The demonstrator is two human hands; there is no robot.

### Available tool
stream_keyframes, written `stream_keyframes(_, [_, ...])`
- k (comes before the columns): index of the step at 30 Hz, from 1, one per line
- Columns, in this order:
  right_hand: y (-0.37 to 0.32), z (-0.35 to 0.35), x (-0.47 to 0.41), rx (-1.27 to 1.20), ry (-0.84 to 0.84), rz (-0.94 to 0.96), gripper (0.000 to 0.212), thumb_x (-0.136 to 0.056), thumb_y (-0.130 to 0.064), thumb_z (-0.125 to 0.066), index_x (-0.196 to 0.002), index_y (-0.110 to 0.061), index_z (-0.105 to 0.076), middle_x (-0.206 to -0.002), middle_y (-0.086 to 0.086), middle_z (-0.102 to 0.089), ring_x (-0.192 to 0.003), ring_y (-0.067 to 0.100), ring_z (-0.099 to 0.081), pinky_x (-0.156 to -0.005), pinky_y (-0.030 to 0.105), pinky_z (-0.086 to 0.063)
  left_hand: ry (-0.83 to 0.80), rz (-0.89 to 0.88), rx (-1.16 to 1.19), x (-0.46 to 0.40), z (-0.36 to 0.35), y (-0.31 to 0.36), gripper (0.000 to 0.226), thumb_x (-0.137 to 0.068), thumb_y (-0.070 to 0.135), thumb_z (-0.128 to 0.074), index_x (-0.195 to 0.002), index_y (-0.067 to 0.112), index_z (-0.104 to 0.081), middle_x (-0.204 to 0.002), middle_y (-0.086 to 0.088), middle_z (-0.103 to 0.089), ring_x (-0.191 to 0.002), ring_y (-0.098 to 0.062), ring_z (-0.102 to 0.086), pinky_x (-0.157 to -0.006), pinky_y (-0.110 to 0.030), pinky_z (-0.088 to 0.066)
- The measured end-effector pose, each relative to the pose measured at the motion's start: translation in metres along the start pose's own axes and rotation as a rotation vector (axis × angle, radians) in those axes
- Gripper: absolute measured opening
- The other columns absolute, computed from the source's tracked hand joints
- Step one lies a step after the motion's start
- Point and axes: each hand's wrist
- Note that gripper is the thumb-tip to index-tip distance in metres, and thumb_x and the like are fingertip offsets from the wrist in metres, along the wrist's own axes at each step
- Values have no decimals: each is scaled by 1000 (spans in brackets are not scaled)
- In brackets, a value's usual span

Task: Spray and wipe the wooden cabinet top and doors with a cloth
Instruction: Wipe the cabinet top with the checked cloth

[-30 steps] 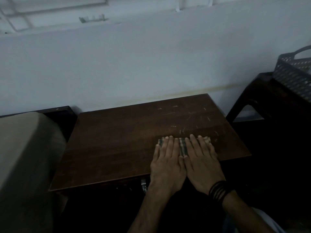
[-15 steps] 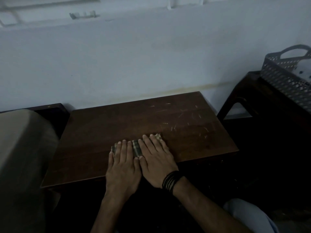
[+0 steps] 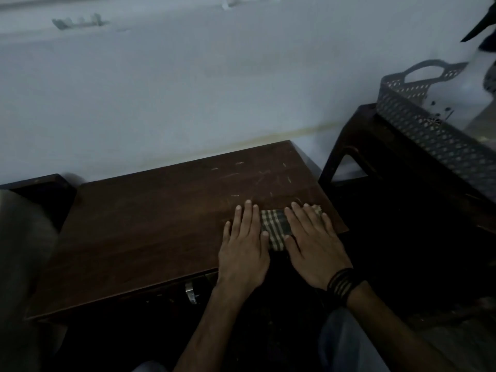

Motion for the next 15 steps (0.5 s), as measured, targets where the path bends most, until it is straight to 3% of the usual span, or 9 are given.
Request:
stream_keyframes(3, [-19, 7, -8, 42, 41, -67, 76, -90, -47, -11, -149, -8, -40, -156, 13, -37, -146, 27, -31, -120, 52, 1, -39, -2, 26, -5, -1, 0, 73, -93, 48, 1, -160, 18, -4, -166, 5, 9, -152, -11, 14, -121, -32, 3])
stream_keyframes(7, [-35, -3, -30, -74, 4, -35, 80, -89, -54, 5, -159, -19, -11, -167, 5, -6, -153, 22, -2, -122, 50, 5, -124, -51, 204, -13, 11, -16, 59, -107, 34, -26, -159, 20, -2, -163, 9, 14, -150, -5, 11, -125, -36, -2])
stream_keyframes(11, [-25, -6, -44, -71, -47, 11, 82, -89, -68, 1, -158, -28, -13, -167, 1, -7, -153, 23, -1, -119, 51, 10, -20, 208, -21, -10, 15, -55, 66, -104, 50, -19, -159, 18, -1, -166, 3, 9, -153, -12, 8, -124, -41, 3])
stream_keyframes(15, [-28, -6, -35, -11, -24, 65, 71, -95, -60, 3, -159, -30, -9, -167, 0, -2, -153, 27, -3, -117, 60, 6, -62, 198, -36, -13, 16, -66, 64, -105, 49, -14, -159, 19, -1, -167, 4, 5, -153, -10, 9, -124, -39, 2])
Point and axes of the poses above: each hand's wrist, its own x-axis away from the middle knuckle, its own z-axis out of the back of the hand, y = z × x
